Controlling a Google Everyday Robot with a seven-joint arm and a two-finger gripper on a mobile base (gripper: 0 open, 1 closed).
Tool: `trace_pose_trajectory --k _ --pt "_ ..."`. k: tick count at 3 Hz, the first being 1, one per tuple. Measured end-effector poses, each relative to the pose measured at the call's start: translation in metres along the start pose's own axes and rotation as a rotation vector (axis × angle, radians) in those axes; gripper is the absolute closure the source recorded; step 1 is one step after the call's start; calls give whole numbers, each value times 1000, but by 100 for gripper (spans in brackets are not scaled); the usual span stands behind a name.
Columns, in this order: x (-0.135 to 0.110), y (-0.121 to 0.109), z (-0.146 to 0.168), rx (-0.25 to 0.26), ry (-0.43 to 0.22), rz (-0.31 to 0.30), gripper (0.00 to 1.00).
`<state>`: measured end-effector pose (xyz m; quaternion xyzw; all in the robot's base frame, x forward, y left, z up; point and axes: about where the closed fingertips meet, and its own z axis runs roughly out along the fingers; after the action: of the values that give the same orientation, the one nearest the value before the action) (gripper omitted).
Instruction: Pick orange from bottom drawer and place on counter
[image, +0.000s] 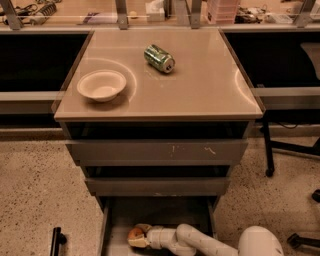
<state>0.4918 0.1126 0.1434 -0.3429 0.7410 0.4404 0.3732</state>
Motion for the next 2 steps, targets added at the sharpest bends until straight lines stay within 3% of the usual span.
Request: trace_pose_trajectory --k 1,2 --pt "-17 11 -15 -58 -42 13 100" --pt "-63 10 -76 -38 -83 -17 100"
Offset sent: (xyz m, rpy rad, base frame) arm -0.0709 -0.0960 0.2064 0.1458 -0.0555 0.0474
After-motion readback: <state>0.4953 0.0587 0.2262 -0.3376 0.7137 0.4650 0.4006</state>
